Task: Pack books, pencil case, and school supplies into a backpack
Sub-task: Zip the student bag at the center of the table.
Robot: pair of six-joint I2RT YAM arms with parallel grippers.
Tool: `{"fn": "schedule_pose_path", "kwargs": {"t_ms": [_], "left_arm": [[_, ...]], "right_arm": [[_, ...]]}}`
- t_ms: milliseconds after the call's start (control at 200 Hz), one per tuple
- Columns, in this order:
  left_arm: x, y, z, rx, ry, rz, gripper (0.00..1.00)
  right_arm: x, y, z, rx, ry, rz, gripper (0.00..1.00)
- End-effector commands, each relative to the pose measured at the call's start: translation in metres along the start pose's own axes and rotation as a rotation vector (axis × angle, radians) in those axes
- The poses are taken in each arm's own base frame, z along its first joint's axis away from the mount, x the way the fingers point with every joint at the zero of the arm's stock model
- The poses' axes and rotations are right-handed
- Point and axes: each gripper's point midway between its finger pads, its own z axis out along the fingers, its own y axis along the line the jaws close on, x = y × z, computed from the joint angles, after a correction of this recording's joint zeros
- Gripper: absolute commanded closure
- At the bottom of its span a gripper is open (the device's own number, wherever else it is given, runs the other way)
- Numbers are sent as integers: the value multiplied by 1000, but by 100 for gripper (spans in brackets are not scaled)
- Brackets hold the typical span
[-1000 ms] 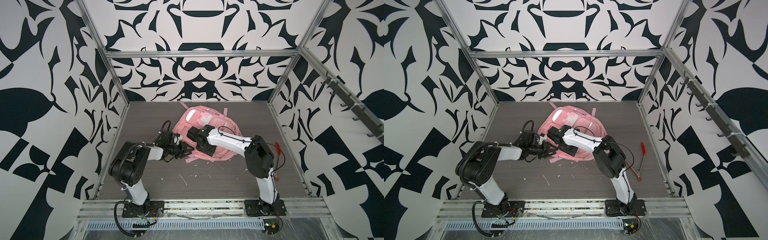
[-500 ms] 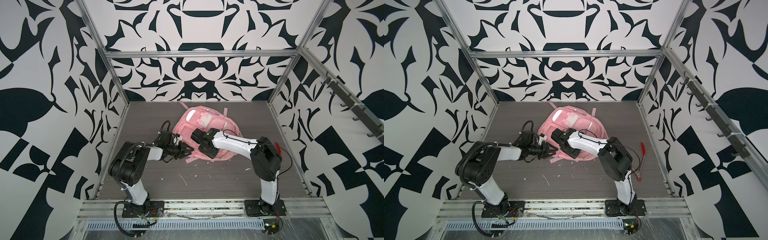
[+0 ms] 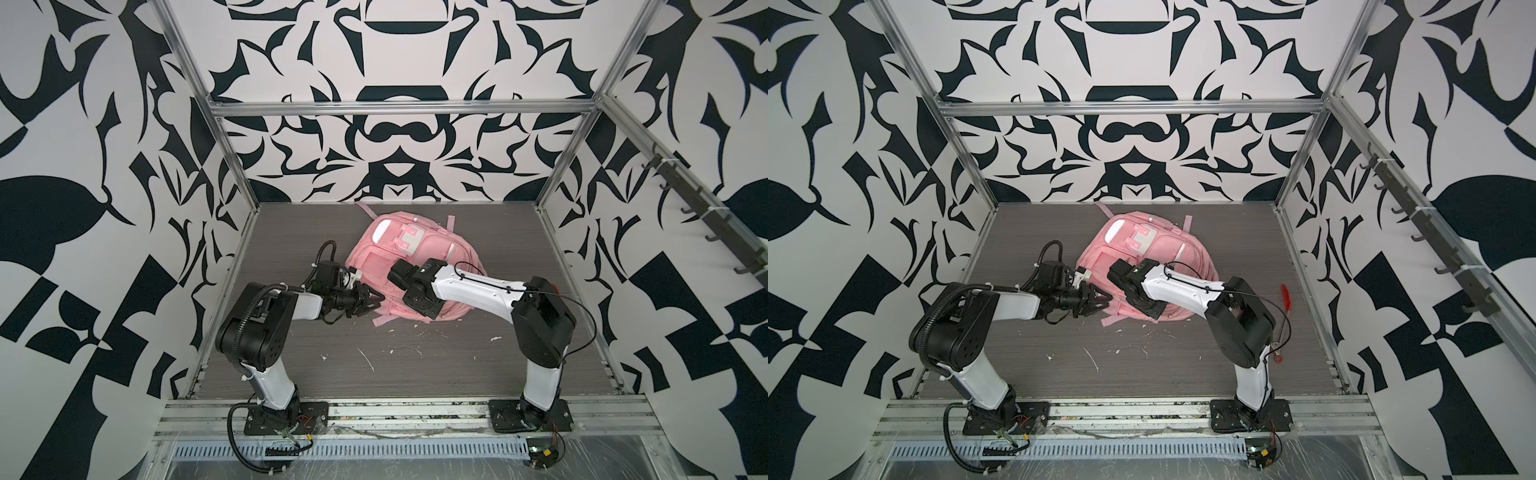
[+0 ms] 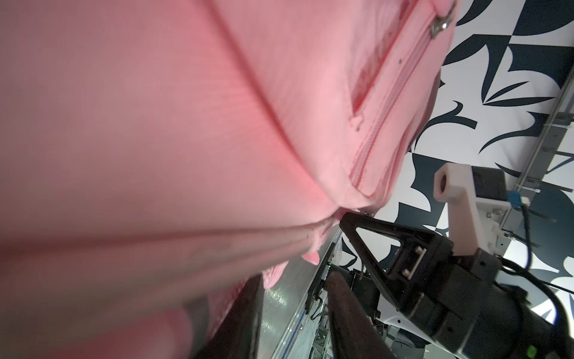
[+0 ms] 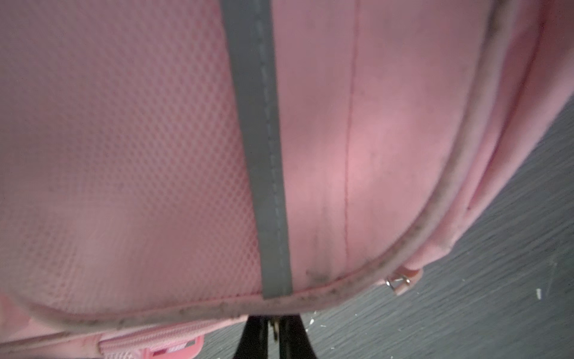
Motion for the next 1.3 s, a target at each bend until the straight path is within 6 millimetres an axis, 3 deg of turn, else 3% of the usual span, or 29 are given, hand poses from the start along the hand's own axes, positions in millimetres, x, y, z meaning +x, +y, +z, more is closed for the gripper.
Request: {"fn": "schedule_pose_path", "kwargs": {"t_ms": [0, 170, 200, 270, 325, 385, 460, 550, 735, 850, 1010, 1195, 1295], "left_arm": [[3, 34, -3, -75, -9, -123, 61], [-18, 65, -15, -174, -91, -180, 61], [-24, 66, -16, -167, -103, -187, 54], [-34, 62, -17, -159, -117, -185, 24], [-40, 60, -18, -175, -131, -166, 11], [-42, 60, -21, -199, -150, -161, 5], [-45, 64, -24, -234, -173, -167, 5], [-48, 73, -26, -272, -195, -194, 14], [-64, 89, -20, -323, -226, -246, 100], [-82, 97, -24, -365, -283, -277, 100], [-105, 91, -39, -381, -363, -273, 100], [-135, 88, -52, -344, -417, -267, 100], [-154, 84, -64, -351, -431, -231, 100]], "right_arm": [[-21, -38, -19, 136, -72, -84, 100], [-18, -53, -19, 140, -63, -217, 100], [-18, -56, -19, 143, -57, -253, 100], [-17, -59, -20, 158, -43, -337, 100], [-18, -60, -22, 164, -35, -417, 100], [-19, -60, -26, 168, -31, -495, 100], [-20, -62, -29, 164, -25, -585, 100], [-19, -65, -26, 159, -19, -694, 100], [-11, -64, -22, 95, 5, -909, 100], [-16, -61, -35, 57, 0, -1019, 100], [-35, -59, -55, -22, -46, -1107, 100], [-56, -82, -53, -47, -43, -1126, 100], [-59, -81, -55, -89, -55, -1136, 100]]}}
